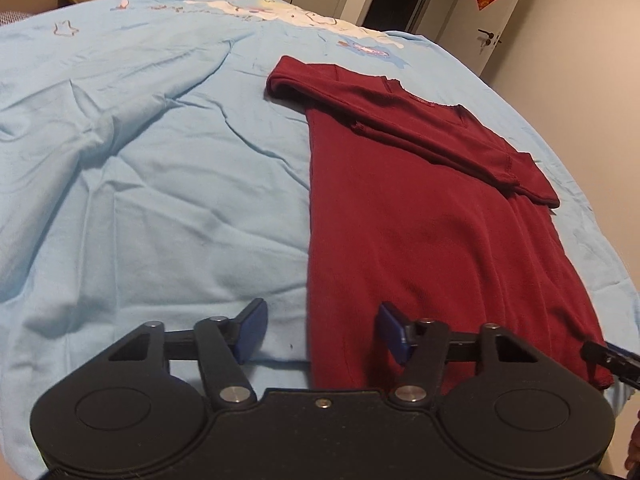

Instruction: Fold small clothes

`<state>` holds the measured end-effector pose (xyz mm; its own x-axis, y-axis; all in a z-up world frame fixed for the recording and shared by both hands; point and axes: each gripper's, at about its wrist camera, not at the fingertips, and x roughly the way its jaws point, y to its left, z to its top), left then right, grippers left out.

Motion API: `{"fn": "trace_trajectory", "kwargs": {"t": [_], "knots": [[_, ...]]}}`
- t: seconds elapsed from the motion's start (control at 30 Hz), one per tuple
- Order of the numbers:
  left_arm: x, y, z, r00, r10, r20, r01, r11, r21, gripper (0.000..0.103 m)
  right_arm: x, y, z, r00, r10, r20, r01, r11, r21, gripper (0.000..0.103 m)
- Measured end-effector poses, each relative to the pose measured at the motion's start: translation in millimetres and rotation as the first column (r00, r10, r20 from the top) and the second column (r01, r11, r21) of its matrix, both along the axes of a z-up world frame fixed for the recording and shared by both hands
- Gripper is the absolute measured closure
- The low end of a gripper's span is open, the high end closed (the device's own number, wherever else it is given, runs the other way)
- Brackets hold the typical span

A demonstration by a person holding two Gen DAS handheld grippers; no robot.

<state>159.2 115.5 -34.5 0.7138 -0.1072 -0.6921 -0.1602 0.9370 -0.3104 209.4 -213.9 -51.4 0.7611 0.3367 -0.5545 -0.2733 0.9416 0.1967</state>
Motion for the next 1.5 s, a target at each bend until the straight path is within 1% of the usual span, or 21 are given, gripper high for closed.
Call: {"fn": "trace_trajectory", "kwargs": {"t": [0.03, 0.07, 0.1, 0.17, 0.23, 0.3, 0.57, 0.67, 0.77, 0.93, 1.03, 1.1, 1.13, 1.2, 1.23, 1.27, 1.3, 1.37, 1.4, 1.43, 1.5], "knots": [[-0.2, -0.6, -0.3, 1.000, -0.003, -0.005, 0.003, 1.000, -0.007, 0.050, -1.4, 0.5, -1.2, 1.000, -0.001, -0.003, 0.001, 1.000, 0.001, 0.044], [-0.3, -1.3, -0.5, 1.000, -0.009, -0.012, 0.009, 1.000, -0.014, 0.059, -2.7, 0.7, -2.3, 1.000, -0.004, -0.005, 0.004, 1.000, -0.001, 0.053], [-0.2, -2.7, -0.9, 1.000, -0.024, -0.020, 0.023, 0.999, -0.025, 0.076, -3.3, 0.0, -2.6, 1.000, -0.005, -0.007, 0.005, 1.000, 0.001, 0.058], [-0.8, -6.4, 0.8, 0.999, -0.031, -0.025, 0.030, 0.999, -0.032, 0.097, -5.2, -1.3, -1.6, 1.000, 0.004, -0.006, -0.004, 1.000, 0.009, 0.082], [-2.9, -12.5, 8.2, 1.000, -0.014, -0.017, 0.014, 1.000, 0.013, 0.099, -9.2, 1.2, 2.3, 1.000, 0.016, 0.017, -0.016, 1.000, -0.018, 0.090], [-7.3, -16.3, 19.6, 1.000, 0.016, 0.007, -0.016, 0.998, 0.060, 0.100, -13.7, 3.2, 9.7, 0.999, 0.018, 0.050, -0.015, 0.999, -0.052, 0.092], [-34.4, -8.9, 61.1, 0.993, 0.074, 0.087, -0.080, 0.994, 0.068, 0.101, -37.1, -13.9, 46.7, 0.992, 0.012, 0.122, -0.001, 0.996, -0.094, 0.094], [-34.6, -7.8, 55.1, 0.996, 0.072, 0.058, -0.076, 0.995, 0.067, 0.100, -43.4, -11.5, 49.6, 0.991, 0.033, 0.129, -0.016, 0.991, -0.131, 0.094], [-32.5, -9.2, 41.6, 0.997, 0.068, 0.020, -0.069, 0.996, 0.058, 0.100, -40.7, -8.7, 39.9, 0.994, 0.036, 0.099, -0.022, 0.989, -0.147, 0.094], [-29.5, -15.1, 33.3, 0.999, 0.051, 0.008, -0.052, 0.993, 0.103, 0.099, -35.5, -6.9, 25.4, 0.998, 0.033, 0.060, -0.022, 0.986, -0.164, 0.093], [-27.6, -15.4, 31.4, 0.999, 0.049, 0.000, -0.049, 0.993, 0.103, 0.095, -34.3, -5.2, 22.0, 0.997, 0.039, 0.060, -0.027, 0.983, -0.183, 0.091], [-27.4, -15.6, 30.5, 0.999, 0.052, -0.007, -0.051, 0.993, 0.107, 0.084, -34.1, -5.0, 21.2, 0.997, 0.044, 0.060, -0.032, 0.981, -0.189, 0.087], [-27.9, -15.8, 29.9, 0.998, 0.054, -0.008, -0.053, 0.993, 0.108, 0.082, -34.8, -5.0, 20.7, 0.997, 0.047, 0.063, -0.034, 0.981, -0.193, 0.081], [-28.9, -16.3, 29.8, 0.998, 0.060, -0.012, -0.058, 0.992, 0.112, 0.064, -35.8, -5.1, 20.9, 0.997, 0.052, 0.064, -0.038, 0.978, -0.204, 0.066], [-29.3, -16.3, 30.3, 0.998, 0.063, -0.012, -0.061, 0.991, 0.117, 0.058, -36.7, -4.8, 21.1, 0.996, 0.059, 0.067, -0.044, 0.977, -0.210, 0.055], [-29.7, -16.8, 31.1, 0.998, 0.069, -0.010, -0.067, 0.990, 0.125, 0.045, -37.8, -4.4, 21.6, 0.995, 0.067, 0.072, -0.050, 0.975, -0.216, 0.047], [-30.6, -17.5, 32.4, 0.997, 0.074, -0.004, -0.073, 0.988, 0.138, 0.037, -39.3, -3.7, 22.5, 0.994, 0.078, 0.079, -0.059, 0.973, -0.225, 0.043], [-31.7, -19.9, 35.8, 0.997, 0.072, 0.010, -0.072, 0.983, 0.166, 0.028, -42.8, -0.3, 24.2, 0.988, 0.116, 0.098, -0.087, 0.961, -0.264, 0.026], [-32.3, -21.4, 37.6, 0.997, 0.070, 0.019, -0.072, 0.981, 0.180, 0.020, -45.4, 2.1, 25.1, 0.984, 0.140, 0.111, -0.102, 0.950, -0.294, 0.022], [-32.6, -22.7, 38.9, 0.997, 0.070, 0.026, -0.074, 0.979, 0.192, 0.017, -48.3, 4.8, 25.8, 0.978, 0.168, 0.123, -0.120, 0.938, -0.326, 0.016], [-33.2, -26.6, 41.5, 0.997, 0.066, 0.042, -0.073, 0.973, 0.219, 0.008, -53.9, 11.4, 26.1, 0.963, 0.231, 0.140, -0.160, 0.906, -0.393, 0.012]]}}
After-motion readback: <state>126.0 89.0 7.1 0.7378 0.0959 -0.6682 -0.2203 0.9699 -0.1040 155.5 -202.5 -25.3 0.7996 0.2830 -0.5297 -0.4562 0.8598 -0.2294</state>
